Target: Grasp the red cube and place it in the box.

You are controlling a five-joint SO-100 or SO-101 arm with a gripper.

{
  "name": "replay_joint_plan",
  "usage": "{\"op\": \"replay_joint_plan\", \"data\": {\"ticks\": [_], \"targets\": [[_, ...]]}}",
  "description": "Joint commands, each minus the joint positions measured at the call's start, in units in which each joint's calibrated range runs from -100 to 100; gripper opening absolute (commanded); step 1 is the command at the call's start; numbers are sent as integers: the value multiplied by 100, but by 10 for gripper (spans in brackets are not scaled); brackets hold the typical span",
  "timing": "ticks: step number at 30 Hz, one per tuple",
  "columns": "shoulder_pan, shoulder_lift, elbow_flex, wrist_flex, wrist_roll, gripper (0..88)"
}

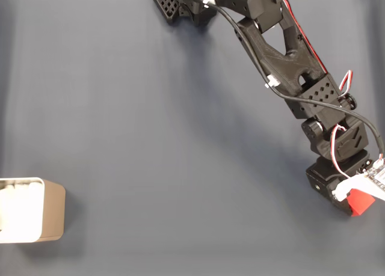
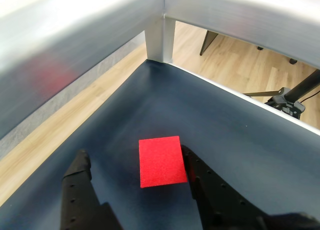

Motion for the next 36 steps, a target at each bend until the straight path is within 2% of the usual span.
{"op": "replay_joint_plan", "data": {"ticks": [1,9,13,36], "targets": [[-53,-231,-136,-51,29,338],[-10,-422,65,-51,54,231],[-3,-534,175,-43,68,206],[39,-1314,704,31,117,126]]}}
